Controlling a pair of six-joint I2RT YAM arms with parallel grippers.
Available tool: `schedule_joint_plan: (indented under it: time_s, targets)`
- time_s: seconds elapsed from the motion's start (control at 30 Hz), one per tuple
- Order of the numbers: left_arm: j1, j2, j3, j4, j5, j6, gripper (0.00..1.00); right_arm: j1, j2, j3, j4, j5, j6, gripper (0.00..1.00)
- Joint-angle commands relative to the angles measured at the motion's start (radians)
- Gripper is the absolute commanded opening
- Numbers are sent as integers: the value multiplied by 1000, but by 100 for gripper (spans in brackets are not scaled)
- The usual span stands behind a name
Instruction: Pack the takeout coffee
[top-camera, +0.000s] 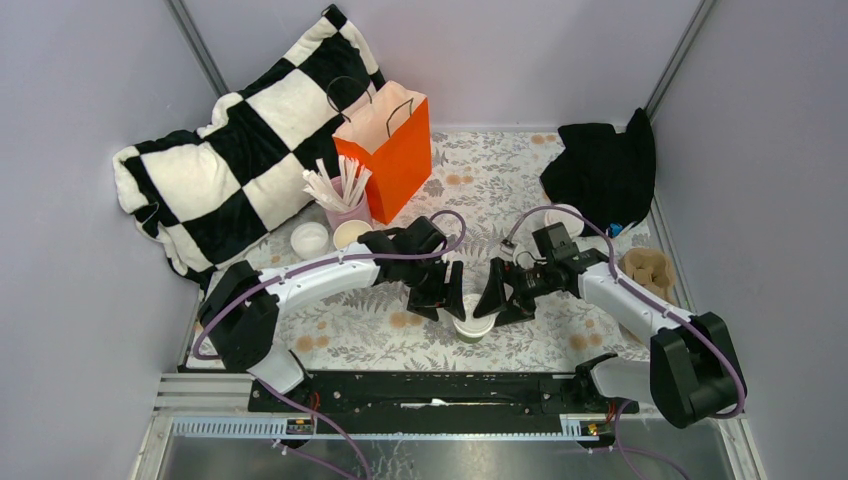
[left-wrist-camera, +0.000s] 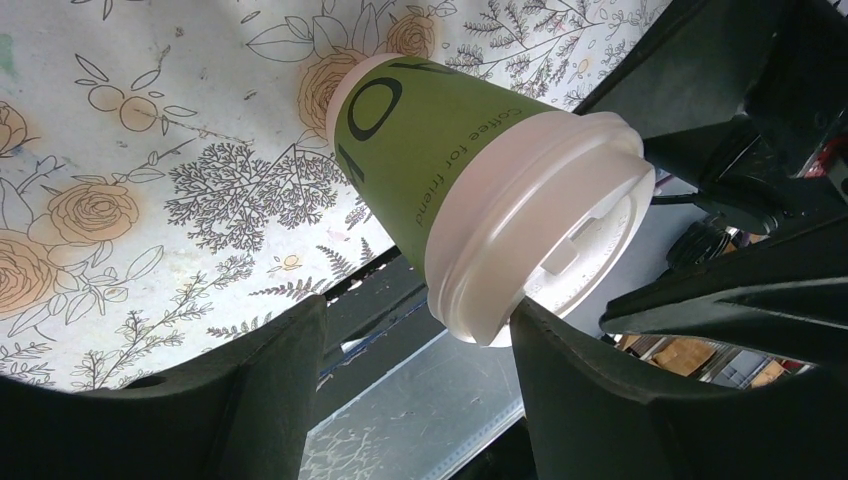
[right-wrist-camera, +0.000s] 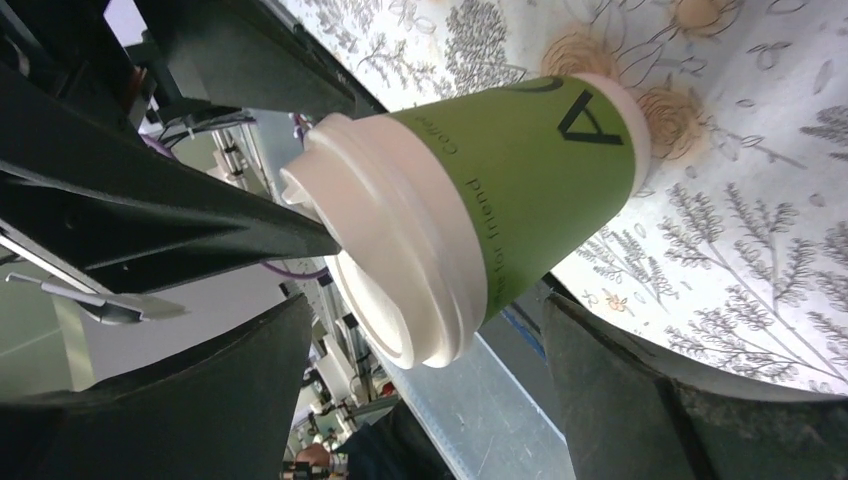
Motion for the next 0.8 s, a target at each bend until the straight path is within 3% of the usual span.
schedule_joint_plan:
  time_s: [0.0, 0.33, 0.63, 0.77]
  targets:
    - [-6, 5, 21, -38, -77, 32, 71, 32, 10, -11, -35, -60, -15, 88]
    - [-7, 1, 22, -52, -78, 49, 71, 55, 56, -61, 56, -94, 27, 78]
    - [-8, -15, -1, -53, -87, 54, 71, 55, 90, -114, 68, 111, 40, 69]
    - [-7, -26, 2, -53, -90, 59, 71, 55, 77, -133, 106, 114, 58, 70]
